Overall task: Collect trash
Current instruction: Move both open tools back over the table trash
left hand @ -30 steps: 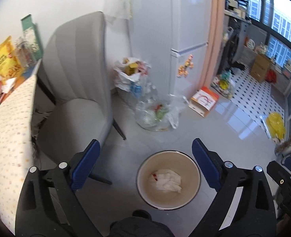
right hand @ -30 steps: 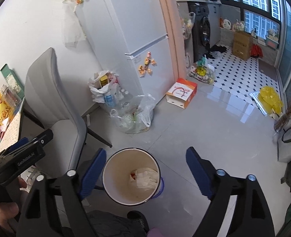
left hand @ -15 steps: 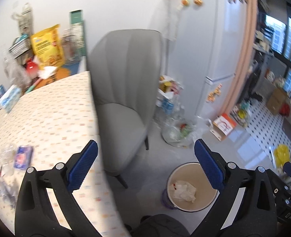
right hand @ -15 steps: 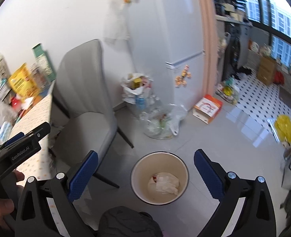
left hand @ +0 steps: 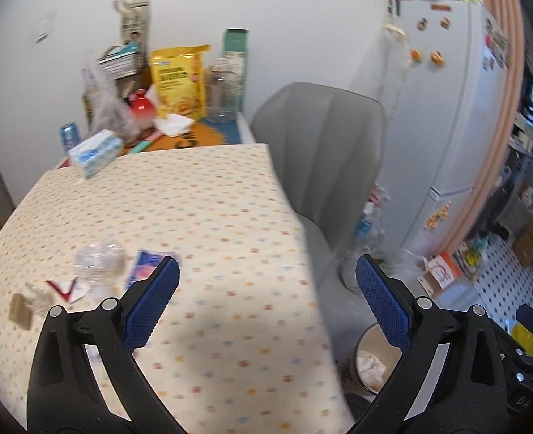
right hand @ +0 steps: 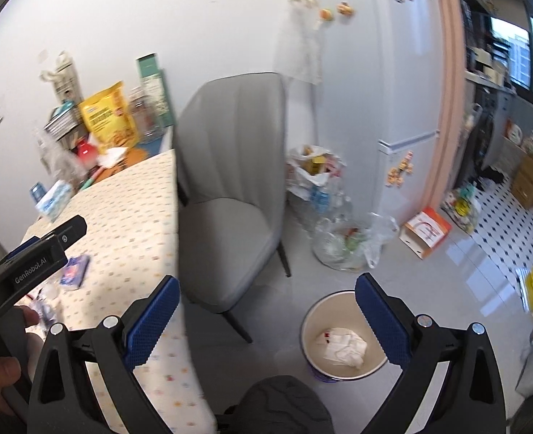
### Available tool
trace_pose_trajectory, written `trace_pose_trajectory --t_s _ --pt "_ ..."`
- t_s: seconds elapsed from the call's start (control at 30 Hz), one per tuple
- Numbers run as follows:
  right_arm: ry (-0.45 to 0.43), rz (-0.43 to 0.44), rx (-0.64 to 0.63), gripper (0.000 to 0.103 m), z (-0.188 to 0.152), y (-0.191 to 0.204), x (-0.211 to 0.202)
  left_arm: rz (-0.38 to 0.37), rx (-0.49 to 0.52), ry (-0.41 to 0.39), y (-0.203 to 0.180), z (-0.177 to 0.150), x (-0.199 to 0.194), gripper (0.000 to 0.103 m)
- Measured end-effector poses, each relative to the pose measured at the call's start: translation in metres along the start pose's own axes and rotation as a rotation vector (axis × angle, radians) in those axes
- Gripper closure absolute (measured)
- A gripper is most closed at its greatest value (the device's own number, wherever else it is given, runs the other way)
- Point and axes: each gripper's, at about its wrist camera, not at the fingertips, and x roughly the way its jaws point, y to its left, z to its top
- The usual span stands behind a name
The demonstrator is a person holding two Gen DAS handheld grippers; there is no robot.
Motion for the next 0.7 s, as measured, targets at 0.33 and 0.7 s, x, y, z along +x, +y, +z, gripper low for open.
trace_pose_trajectory --t_s 0.33,0.7 --pt "-0.007 0.074 -0.113 0.008 -0.006 0.081 -0.012 0.078 -0.101 -0.028 0.082 -0.009 -0.025 0.006" --pt "0.015 0.168 -0.236 0.008 -0.025 0.166 -0.015 0.169 -0.218 -0.055 0.165 -0.025 -0.05 0.006"
